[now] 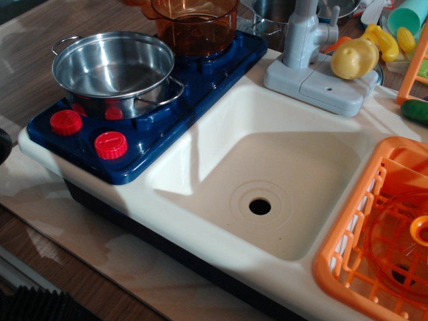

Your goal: Put pan from stove to sink

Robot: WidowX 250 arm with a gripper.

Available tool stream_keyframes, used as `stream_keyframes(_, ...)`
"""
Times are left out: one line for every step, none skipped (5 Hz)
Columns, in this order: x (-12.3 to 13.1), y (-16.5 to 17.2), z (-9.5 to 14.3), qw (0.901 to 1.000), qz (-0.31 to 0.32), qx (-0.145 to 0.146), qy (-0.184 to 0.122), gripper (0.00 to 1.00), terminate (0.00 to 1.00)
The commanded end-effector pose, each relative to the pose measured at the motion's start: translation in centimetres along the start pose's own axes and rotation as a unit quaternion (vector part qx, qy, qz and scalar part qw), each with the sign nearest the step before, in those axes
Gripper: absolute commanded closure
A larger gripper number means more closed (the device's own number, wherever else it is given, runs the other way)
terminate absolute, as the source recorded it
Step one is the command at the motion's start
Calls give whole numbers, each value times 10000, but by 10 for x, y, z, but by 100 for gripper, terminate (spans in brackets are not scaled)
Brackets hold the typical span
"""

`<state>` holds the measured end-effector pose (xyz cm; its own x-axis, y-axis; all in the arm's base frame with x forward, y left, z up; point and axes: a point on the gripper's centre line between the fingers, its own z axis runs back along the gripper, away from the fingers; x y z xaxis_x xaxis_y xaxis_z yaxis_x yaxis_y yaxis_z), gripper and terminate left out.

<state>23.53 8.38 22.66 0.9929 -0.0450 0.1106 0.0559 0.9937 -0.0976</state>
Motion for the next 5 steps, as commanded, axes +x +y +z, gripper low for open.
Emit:
stream_keyframes(0,0,0,10000,0,0,0,0,0)
stream_keyframes(-4,7,-6,9968,767,-3,-203,0,0)
stream_keyframes(-6,15,-10,9904,1368,-13,-194,0,0)
stream_keyframes(-10,23,-15,9862,1646,24,-203,0,0)
stream_keyframes(-19,27,-20,9811,1921,-12,-213,0,0)
